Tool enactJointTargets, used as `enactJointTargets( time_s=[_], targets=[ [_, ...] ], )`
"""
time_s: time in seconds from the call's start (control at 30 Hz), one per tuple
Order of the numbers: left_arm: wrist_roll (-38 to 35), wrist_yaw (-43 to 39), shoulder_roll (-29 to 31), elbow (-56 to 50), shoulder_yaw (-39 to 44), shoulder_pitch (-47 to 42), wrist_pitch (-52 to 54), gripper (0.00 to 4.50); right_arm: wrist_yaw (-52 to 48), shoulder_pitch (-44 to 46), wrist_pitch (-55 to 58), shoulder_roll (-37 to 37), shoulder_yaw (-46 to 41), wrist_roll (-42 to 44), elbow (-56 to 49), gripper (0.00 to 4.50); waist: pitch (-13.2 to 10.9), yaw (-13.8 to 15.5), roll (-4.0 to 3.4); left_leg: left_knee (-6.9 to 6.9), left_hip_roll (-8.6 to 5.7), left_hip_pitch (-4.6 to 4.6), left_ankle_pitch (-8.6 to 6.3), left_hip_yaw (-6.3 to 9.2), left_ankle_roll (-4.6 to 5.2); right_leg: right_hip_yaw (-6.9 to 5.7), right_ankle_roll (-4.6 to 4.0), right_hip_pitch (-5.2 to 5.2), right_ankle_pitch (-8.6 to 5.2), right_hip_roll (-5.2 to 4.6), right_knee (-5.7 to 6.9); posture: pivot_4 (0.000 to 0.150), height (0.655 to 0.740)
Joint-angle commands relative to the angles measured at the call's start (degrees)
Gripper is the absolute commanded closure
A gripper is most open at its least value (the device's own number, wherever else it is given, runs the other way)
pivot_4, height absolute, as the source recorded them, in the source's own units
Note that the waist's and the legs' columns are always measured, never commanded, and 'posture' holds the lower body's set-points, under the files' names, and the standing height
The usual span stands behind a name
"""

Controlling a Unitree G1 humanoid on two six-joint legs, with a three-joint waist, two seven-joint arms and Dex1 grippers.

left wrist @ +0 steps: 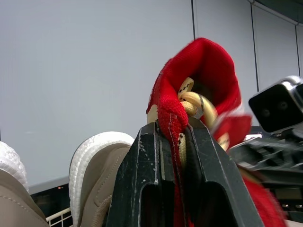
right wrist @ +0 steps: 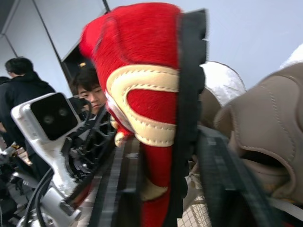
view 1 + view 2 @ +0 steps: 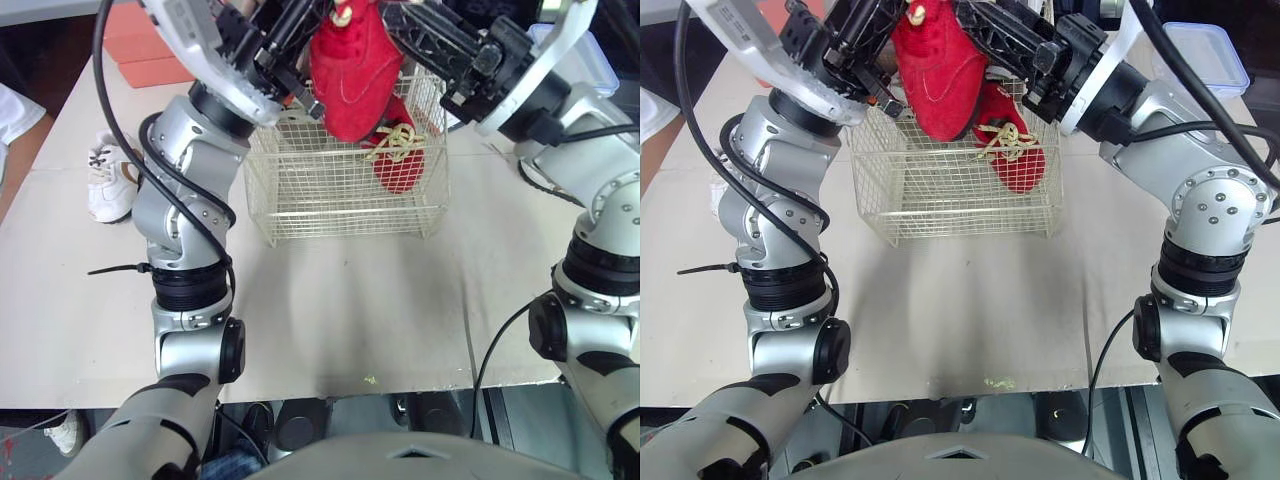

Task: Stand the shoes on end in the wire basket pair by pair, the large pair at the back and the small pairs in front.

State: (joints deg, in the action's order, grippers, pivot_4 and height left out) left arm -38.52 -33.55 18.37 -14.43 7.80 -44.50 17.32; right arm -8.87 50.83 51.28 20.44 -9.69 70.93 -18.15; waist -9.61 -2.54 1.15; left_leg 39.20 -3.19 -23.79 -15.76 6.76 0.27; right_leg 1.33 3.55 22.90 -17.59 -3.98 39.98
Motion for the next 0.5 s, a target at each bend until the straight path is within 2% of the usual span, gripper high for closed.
enactJointTargets(
  time_s=[0.03,0.17,0.27,0.3,0.5],
  targets=[
    [-3.0,-1.4,1.6,-2.3,0.5,0.6,2.9,3.41,-0.6,0.9,-0.3,1.3,-0.7,0.5,-1.9,4.33,0.0,0.0,0.00,0.00,0.00,0.00,0.00,0.00,0.00,0.00,0.00,0.00,0.00,0.00,0.00,0.150,0.7400],
    [-7.9,-4.6,5.8,-2.0,3.3,1.5,7.3,1.63,-5.8,-0.9,-0.9,4.1,-1.1,0.1,-2.7,4.35,0.0,-0.1,-0.01,-0.01,0.01,0.00,0.00,0.00,0.00,0.01,0.00,0.00,0.00,0.03,0.00,0.150,0.7400],
    [-17.4,-8.8,11.1,-0.4,7.3,1.5,14.9,0.18,-14.7,-3.7,-2.1,7.9,-1.6,-1.0,-3.0,4.35,0.0,-0.1,-0.02,-0.02,0.01,-0.02,0.00,0.02,0.01,-0.02,0.00,0.00,0.00,0.21,-0.02,0.150,0.7400],
    [-19.7,-9.6,12.4,-0.1,7.8,1.6,17.3,0.04,-17.1,-4.4,-2.5,9.0,-1.4,-1.6,-2.9,4.35,0.0,-0.1,-0.03,-0.02,0.01,-0.01,-0.01,0.01,0.01,0.00,0.00,0.00,0.00,0.22,-0.02,0.150,0.7400],
    [-23.1,-15.9,17.5,0.8,6.6,2.8,24.5,0.04,-26.2,-5.0,-4.1,9.8,0.4,-4.2,-1.1,4.35,0.0,-0.1,-0.05,-0.01,0.03,0.03,-0.01,0.01,0.01,0.00,0.00,-0.02,0.00,0.26,-0.02,0.150,0.7400]
  ],
)
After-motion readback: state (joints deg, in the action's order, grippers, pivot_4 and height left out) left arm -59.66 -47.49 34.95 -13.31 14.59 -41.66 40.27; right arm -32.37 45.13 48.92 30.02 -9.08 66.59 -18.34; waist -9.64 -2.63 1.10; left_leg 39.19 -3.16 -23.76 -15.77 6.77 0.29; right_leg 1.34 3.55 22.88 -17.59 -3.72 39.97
